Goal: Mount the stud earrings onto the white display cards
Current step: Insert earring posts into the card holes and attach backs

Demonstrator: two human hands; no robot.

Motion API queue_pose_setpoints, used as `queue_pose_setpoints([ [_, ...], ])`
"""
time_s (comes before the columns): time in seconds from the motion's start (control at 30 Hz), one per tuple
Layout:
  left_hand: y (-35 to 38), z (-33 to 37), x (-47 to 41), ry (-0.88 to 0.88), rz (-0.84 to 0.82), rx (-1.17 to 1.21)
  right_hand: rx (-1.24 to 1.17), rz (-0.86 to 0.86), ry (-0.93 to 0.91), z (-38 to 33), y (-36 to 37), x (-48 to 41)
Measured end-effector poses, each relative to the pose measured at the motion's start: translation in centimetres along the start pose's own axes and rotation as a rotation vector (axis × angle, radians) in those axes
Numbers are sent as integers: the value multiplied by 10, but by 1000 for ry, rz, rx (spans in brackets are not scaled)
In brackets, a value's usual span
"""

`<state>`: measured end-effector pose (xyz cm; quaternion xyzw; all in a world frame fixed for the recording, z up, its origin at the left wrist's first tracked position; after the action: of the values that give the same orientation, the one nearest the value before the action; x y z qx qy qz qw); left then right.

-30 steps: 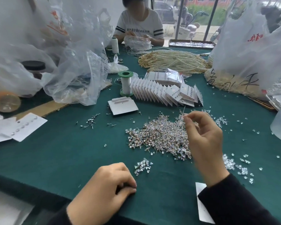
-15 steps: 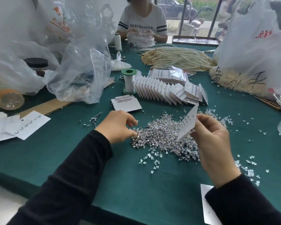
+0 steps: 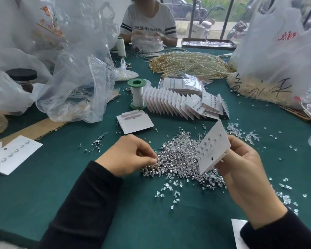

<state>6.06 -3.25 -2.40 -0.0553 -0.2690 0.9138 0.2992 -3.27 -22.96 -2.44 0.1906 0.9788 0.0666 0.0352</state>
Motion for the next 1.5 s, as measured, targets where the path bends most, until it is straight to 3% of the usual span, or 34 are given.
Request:
queue_pose_setpoints([
  [0.13,2,8,6,68,-83,129,7,-27,24,-2,4,3],
  [0.3,21,13,14,85,-348,164,28,-51,37,-1,9,5],
  [0.6,12,9,14,21,-307,196,63,-45,60,2,8,3],
  [0.77,28,7,17,-4,-445,98,65,-68,68,3,10,4],
  [1.03,21,10,14,36,-356,139,61,-55,81,3,10,4],
  [1.33,37,15,13,125,-287,-24,17,-56,129,4,12,6],
  [1.4,31,21,13,188,-213,56,-50,-83,165,6,12,5],
  [1.5,24,30,15,229,-166,375,-253,-178,260,9,15,3],
])
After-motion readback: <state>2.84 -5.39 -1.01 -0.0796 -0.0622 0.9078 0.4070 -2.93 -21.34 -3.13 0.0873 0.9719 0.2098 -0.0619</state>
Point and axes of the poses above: each hand's wrist, its own x-axis away from the middle knuckle, its own y-axis out of the palm, z = x × y, the point moved 5 cm from there along -x, towards the middle knuckle, and after that the axes turned 8 degrees about x, right-handed, at the moved point
